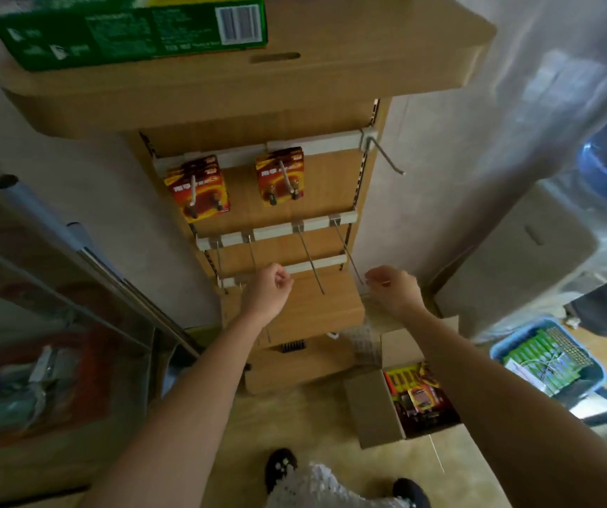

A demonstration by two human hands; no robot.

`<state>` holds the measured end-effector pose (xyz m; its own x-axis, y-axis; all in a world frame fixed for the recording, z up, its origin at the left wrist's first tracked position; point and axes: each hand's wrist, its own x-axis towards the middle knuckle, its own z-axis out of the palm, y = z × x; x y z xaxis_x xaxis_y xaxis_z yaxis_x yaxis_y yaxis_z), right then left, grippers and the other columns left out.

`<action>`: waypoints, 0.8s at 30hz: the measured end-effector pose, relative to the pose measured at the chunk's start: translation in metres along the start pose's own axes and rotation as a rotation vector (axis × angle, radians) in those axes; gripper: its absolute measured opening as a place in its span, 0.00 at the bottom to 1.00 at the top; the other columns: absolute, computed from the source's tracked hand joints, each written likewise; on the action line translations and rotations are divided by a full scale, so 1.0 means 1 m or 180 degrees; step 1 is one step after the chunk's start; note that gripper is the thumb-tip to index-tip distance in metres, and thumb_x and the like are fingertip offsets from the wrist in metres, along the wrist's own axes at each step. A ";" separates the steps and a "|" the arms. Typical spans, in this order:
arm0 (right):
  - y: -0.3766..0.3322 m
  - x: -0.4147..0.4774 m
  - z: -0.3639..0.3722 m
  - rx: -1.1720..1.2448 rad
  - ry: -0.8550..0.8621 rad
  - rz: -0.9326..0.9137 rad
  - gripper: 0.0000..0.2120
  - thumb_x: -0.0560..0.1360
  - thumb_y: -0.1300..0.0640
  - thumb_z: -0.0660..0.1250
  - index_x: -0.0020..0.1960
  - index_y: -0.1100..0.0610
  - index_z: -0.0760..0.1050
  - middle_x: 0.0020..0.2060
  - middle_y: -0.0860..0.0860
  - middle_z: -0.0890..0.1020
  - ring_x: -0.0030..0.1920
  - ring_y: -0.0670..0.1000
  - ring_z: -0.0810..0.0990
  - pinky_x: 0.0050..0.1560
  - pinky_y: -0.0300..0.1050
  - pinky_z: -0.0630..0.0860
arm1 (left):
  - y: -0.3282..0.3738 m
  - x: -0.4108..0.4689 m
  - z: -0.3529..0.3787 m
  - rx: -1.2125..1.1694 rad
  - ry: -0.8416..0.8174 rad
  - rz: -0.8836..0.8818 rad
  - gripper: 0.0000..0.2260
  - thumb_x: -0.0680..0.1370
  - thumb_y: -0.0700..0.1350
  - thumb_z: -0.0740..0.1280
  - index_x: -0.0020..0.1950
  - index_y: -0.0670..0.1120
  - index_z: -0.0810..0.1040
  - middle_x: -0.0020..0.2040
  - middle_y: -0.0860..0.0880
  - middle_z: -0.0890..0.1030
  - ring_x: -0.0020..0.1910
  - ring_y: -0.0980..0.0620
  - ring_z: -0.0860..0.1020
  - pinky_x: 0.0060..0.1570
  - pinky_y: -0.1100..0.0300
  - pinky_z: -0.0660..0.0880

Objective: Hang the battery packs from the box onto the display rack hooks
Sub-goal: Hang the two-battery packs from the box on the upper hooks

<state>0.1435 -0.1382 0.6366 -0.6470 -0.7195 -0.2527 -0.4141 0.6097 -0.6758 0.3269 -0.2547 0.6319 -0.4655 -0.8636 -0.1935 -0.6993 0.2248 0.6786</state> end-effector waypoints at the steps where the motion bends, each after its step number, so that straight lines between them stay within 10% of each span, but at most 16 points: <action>1: 0.011 -0.004 -0.007 -0.0009 0.0001 0.0022 0.11 0.77 0.57 0.62 0.58 0.55 0.78 0.55 0.52 0.81 0.52 0.52 0.79 0.50 0.41 0.73 | 0.008 -0.004 0.012 0.0055 -0.0050 0.0062 0.07 0.79 0.46 0.62 0.53 0.44 0.75 0.47 0.50 0.77 0.47 0.51 0.76 0.45 0.57 0.73; 24: 0.353 0.008 -0.143 -0.0574 -0.0723 0.0450 0.10 0.74 0.60 0.63 0.51 0.53 0.81 0.50 0.54 0.83 0.51 0.56 0.81 0.52 0.45 0.74 | 0.120 -0.092 0.350 0.0024 -0.0849 -0.0649 0.05 0.78 0.45 0.62 0.49 0.47 0.77 0.47 0.50 0.80 0.46 0.52 0.78 0.50 0.53 0.78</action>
<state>-0.0995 0.1187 0.4953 -0.5551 -0.6669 -0.4971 -0.4504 0.7434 -0.4945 0.0961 0.0099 0.4826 -0.4405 -0.7429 -0.5041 -0.7962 0.0638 0.6016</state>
